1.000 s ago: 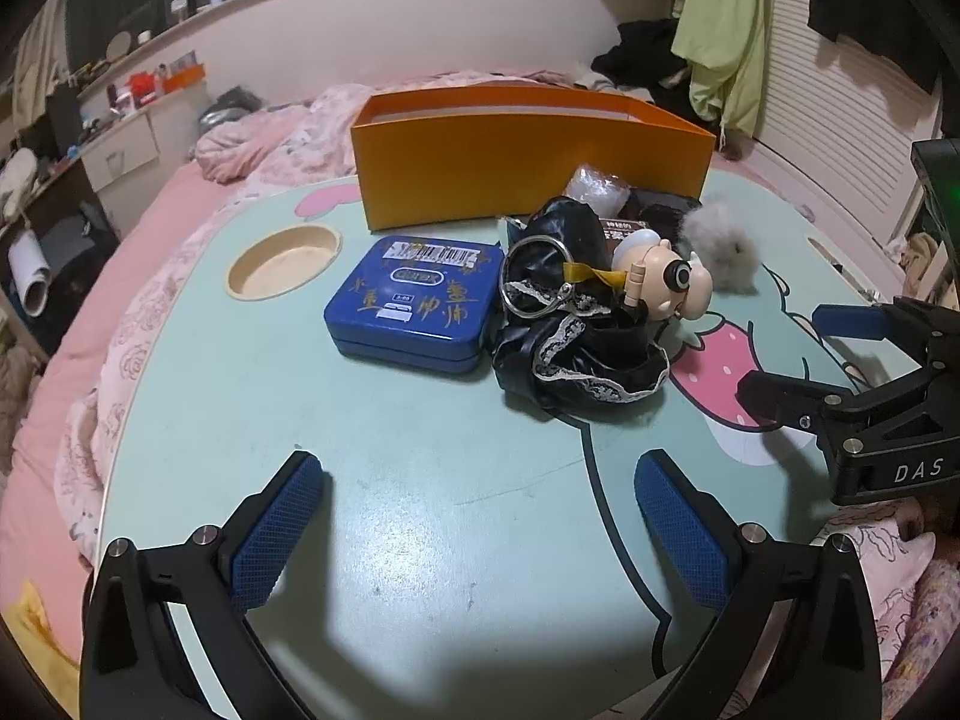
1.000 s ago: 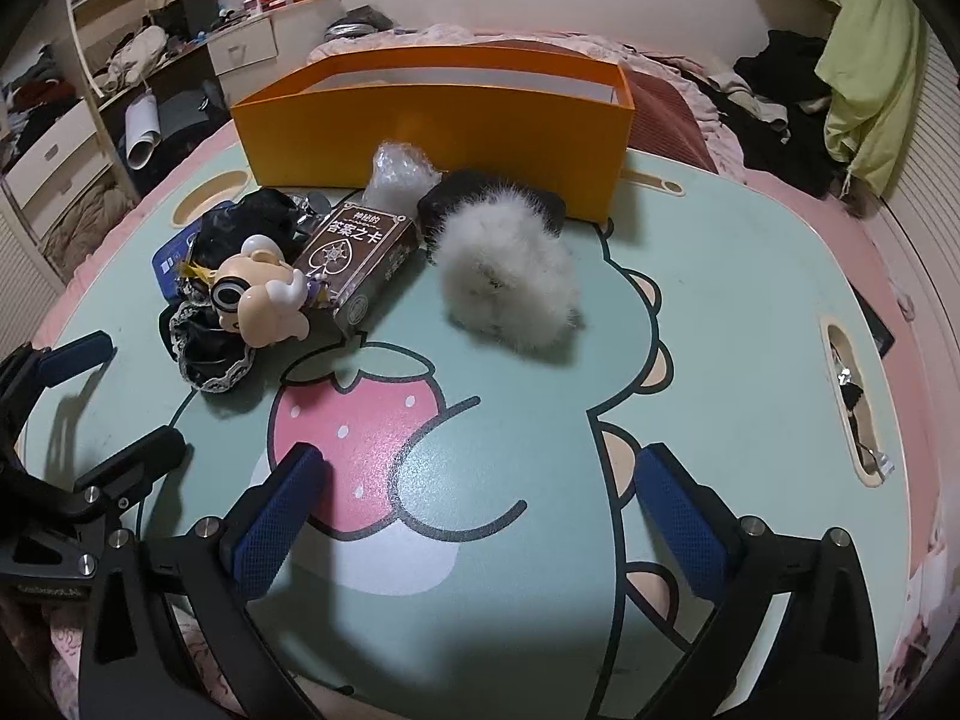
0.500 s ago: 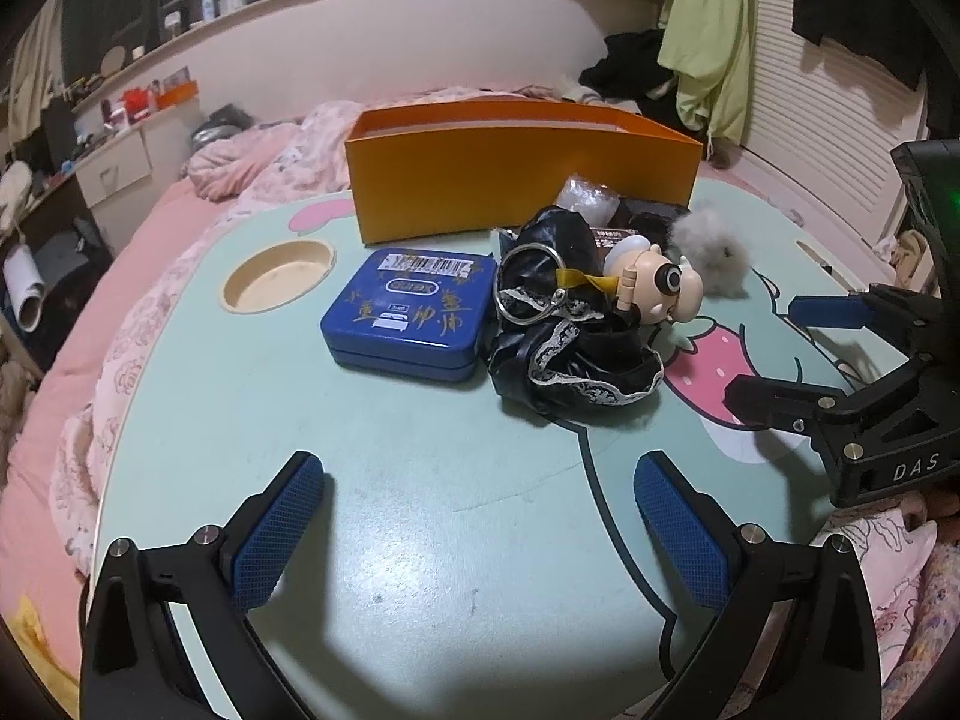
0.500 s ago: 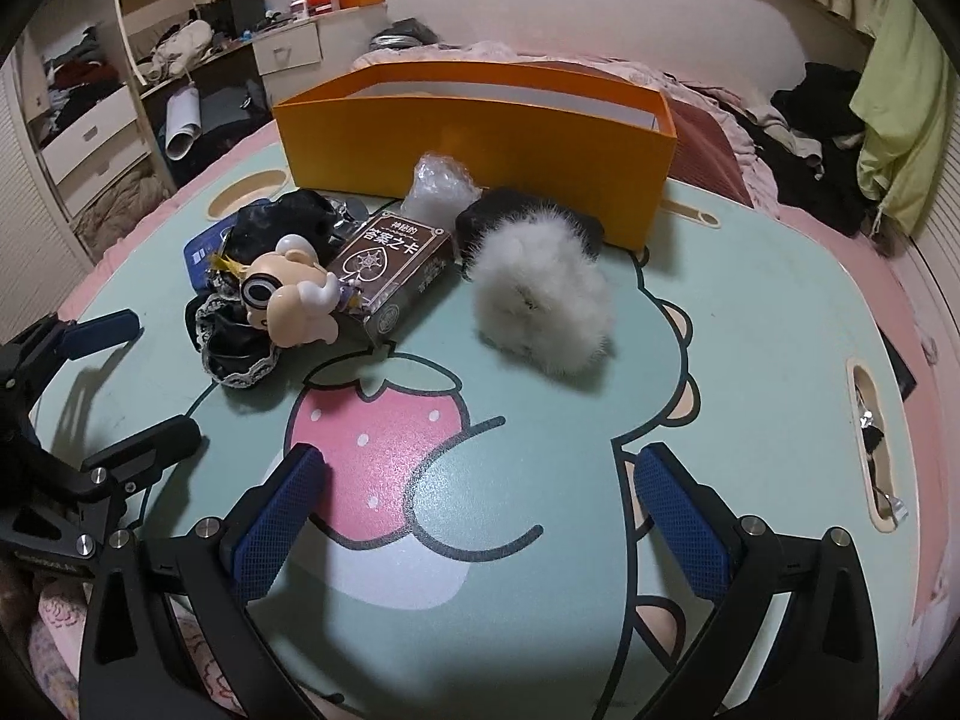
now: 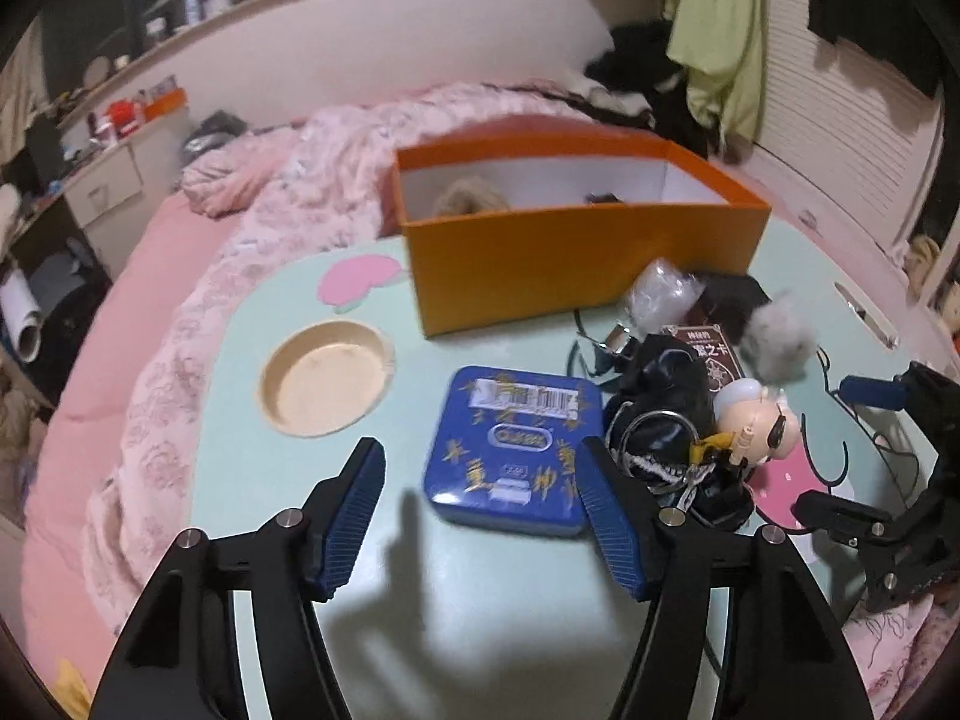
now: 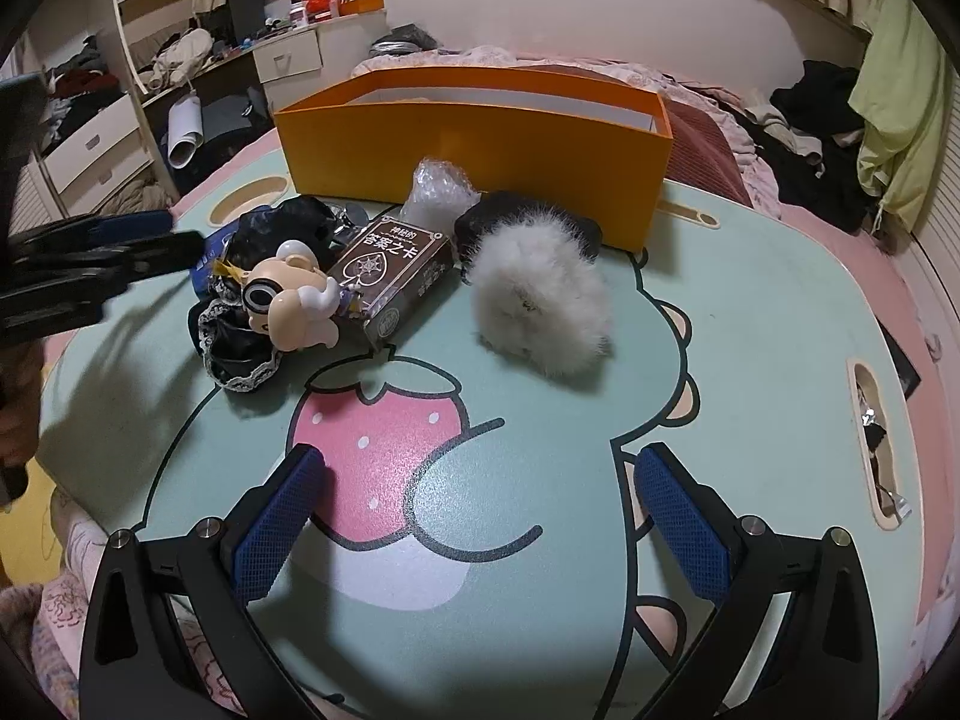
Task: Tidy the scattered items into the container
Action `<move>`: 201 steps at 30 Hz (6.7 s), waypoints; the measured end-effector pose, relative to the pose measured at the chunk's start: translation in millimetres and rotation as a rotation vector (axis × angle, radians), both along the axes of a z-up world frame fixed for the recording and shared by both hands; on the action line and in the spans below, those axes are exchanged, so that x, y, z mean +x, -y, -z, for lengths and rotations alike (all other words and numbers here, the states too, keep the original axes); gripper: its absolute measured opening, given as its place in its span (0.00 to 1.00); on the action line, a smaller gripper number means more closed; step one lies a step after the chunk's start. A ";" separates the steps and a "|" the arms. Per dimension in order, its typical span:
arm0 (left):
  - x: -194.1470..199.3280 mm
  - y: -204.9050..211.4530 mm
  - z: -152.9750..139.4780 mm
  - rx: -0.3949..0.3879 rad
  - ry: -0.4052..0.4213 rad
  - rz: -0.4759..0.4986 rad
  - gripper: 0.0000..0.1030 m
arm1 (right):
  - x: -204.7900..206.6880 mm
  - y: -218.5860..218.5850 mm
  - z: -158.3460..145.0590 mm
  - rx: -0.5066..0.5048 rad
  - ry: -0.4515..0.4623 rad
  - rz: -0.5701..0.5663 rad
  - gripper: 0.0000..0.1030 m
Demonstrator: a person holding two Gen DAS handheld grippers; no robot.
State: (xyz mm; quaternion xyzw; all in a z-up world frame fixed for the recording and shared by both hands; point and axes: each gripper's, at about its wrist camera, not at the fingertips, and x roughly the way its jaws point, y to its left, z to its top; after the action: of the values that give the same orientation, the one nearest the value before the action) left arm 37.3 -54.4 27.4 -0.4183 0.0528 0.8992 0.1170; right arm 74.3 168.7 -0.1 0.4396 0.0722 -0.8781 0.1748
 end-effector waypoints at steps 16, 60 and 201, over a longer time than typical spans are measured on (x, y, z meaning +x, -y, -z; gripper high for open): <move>6.5 13.3 0.9 0.071 -0.023 -0.066 0.64 | 0.9 0.0 -0.3 -0.001 -0.002 -0.001 1.00; 89.7 23.2 -21.7 0.244 -0.159 -0.059 0.63 | -11.0 -37.0 -25.7 -0.160 -0.085 0.076 0.40; 59.7 -28.5 28.2 0.010 -0.034 -0.046 1.00 | -3.9 30.4 -44.3 -0.152 -0.156 -0.217 0.49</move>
State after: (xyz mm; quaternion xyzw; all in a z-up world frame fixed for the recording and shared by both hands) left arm 97.0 -25.9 -0.7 -0.4036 0.0406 0.9088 0.0977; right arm 70.4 138.3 44.2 0.3453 0.0659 -0.8884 0.2952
